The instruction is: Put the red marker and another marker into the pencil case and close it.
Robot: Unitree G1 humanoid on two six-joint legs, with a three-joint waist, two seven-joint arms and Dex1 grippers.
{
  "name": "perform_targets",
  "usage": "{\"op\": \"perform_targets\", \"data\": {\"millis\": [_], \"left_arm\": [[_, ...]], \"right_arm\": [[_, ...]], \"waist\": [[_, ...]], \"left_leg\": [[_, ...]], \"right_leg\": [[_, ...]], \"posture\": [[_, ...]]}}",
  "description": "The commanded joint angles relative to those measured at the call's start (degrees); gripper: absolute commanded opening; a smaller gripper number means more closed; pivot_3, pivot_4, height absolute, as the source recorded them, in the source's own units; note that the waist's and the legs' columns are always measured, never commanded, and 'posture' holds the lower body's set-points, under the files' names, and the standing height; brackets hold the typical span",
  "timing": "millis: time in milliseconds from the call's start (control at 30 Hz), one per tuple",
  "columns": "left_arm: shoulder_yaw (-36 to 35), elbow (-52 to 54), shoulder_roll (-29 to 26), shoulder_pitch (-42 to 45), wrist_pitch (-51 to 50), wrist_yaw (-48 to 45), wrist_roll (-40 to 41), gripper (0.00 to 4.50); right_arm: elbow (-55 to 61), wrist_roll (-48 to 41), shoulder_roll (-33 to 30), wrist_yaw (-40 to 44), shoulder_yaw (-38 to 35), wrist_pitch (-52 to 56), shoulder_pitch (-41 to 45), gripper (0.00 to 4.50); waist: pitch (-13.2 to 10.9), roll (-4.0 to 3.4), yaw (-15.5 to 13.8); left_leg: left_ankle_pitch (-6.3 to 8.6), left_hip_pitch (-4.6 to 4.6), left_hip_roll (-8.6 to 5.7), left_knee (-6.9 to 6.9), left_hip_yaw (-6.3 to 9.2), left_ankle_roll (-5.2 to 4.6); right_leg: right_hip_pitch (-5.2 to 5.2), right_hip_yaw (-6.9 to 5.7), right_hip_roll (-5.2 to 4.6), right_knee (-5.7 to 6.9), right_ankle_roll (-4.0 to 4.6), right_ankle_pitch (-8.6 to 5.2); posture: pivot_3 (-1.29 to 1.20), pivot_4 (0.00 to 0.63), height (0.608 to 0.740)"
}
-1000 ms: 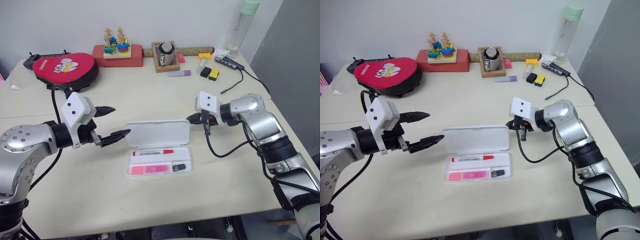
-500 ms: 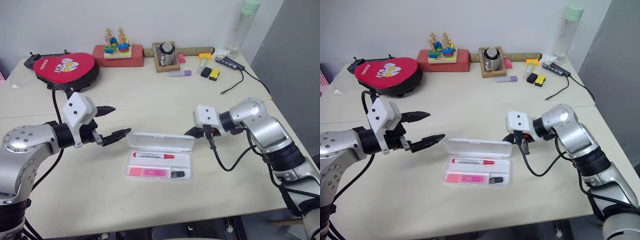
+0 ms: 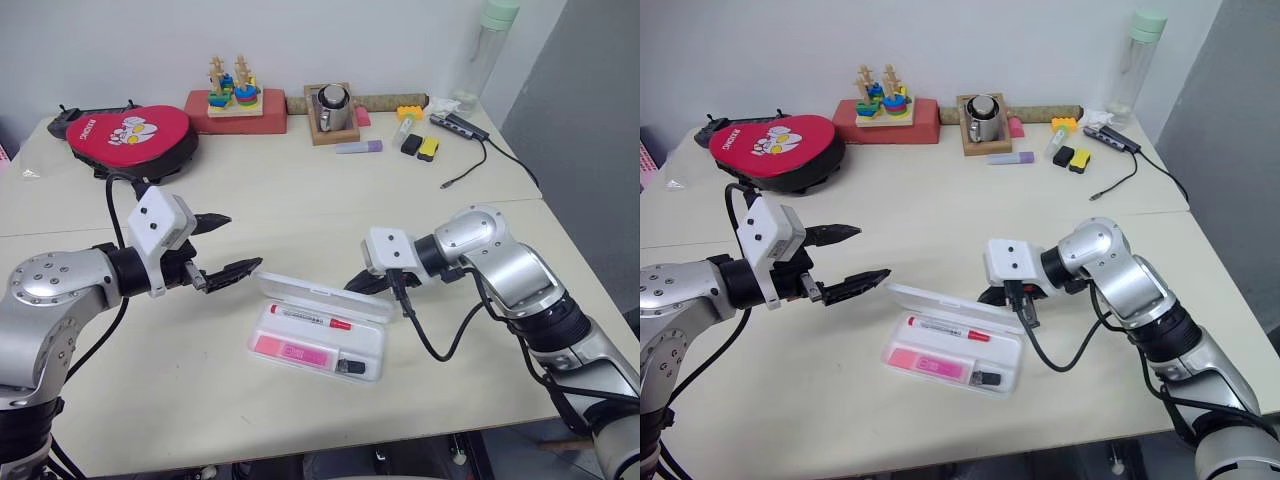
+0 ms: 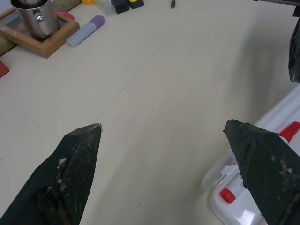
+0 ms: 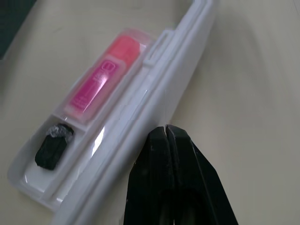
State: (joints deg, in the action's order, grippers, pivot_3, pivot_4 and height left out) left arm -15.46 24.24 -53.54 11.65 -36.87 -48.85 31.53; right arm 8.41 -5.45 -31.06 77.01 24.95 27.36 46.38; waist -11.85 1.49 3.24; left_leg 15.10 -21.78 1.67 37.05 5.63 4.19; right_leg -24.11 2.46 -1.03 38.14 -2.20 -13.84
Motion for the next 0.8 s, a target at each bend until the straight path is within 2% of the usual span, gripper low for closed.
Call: {"op": "perform_targets", "data": {"millis": [33, 400, 633, 800], "left_arm": [[-0.52, 0.59, 0.22, 0.94, 1.24, 0.34, -0.24, 4.50], [-1.34, 1.84, -0.01, -0.87, 0.14, -1.00, 1.05, 4.50], [-5.38, 6.32, -5.39, -9.51, -2.73, -9.96, 6.13, 4.50], [-8.12, 7.11, -10.55, -14.99, -2.18, -17.23, 6.49, 4.50]], "right_arm": [[2.28, -1.04, 0.11, -0.21, -0.25, 0.41, 1.63, 0.02], [5.28, -1.05, 2.13, -2.72, 2.17, 2.37, 1.10, 0.02], [6.33, -1.58, 3.69, -4.10, 3.19, 4.04, 0.65, 0.02], [6.49, -1.84, 4.41, -4.61, 3.50, 4.68, 0.32, 0.02]], "waist": [[0.00, 0.00, -0.01], [0.00, 0.00, -0.01], [0.00, 0.00, 0.09], [0.00, 0.00, 0.05]], "left_leg": [[0.00, 0.00, 0.00, 0.00, 0.00, 0.00], [0.00, 0.00, 0.00, -0.01, 0.01, 0.00], [0.00, 0.01, 0.02, -0.05, 0.01, 0.00], [0.00, 0.01, 0.02, -0.05, 0.01, 0.00]], "right_leg": [[0.00, -0.01, 0.00, 0.00, 0.00, 0.00], [0.00, -0.01, 0.00, 0.00, 0.00, 0.00], [-0.03, -0.01, 0.01, 0.01, 0.00, -0.01], [-0.03, -0.03, 0.01, -0.01, 0.00, -0.01]], "posture": [[0.00, 0.150, 0.740], [0.00, 0.150, 0.740], [0.00, 0.150, 0.740], [0.00, 0.150, 0.740]]}}
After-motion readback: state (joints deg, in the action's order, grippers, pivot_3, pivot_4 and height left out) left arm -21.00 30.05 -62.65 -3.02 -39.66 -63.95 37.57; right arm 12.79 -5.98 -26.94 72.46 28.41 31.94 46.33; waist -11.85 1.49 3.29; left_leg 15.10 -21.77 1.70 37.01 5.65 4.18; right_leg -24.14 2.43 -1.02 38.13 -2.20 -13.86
